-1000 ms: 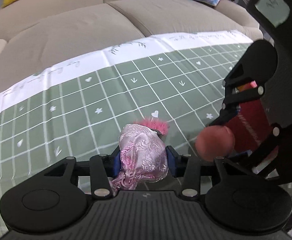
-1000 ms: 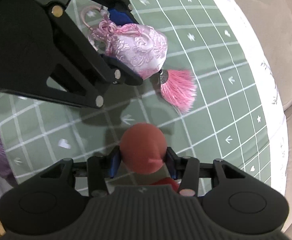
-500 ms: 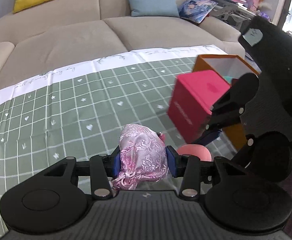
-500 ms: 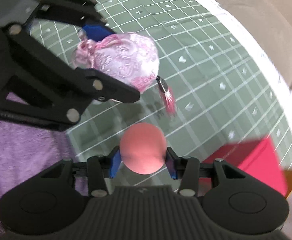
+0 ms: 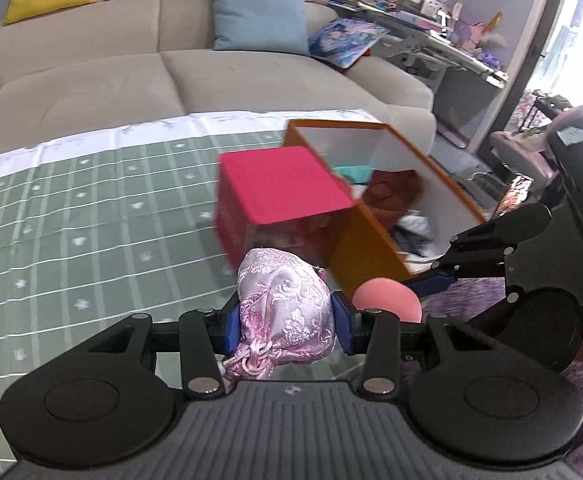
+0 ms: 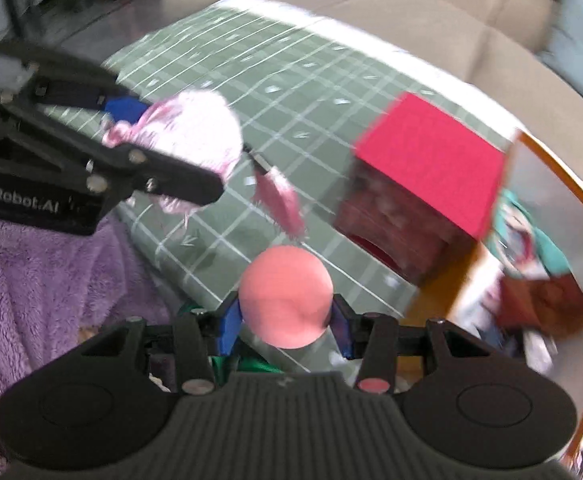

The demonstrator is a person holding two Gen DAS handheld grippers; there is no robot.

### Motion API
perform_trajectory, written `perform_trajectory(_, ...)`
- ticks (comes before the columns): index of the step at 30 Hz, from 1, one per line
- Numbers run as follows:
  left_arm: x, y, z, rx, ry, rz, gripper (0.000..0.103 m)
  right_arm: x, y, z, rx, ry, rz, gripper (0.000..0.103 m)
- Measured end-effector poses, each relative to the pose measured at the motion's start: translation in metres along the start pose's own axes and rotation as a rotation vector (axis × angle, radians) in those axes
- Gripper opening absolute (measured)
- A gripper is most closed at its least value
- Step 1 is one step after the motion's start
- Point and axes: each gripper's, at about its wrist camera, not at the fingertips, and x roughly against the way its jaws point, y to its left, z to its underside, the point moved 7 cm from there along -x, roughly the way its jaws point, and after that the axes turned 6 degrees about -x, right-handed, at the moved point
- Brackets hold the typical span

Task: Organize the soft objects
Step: 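Carry the ball with the right tool while the left tool carries the pouch to the box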

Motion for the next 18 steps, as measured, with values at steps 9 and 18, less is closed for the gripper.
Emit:
perform_trajectory(9, -0.026, -0.065, -0.042, -0.099, -0.012, 0.057, 0.051, 0.052, -0.072, 0.023, -0.189, -0.18, 0.149, 0.047)
perform_trajectory(18, -0.049, -0.12, -0.123, -0.178, -0.11, 0.131, 0.051, 0.093, -0.147, 0.032, -0.352, -0.327, 0.304, 0.047)
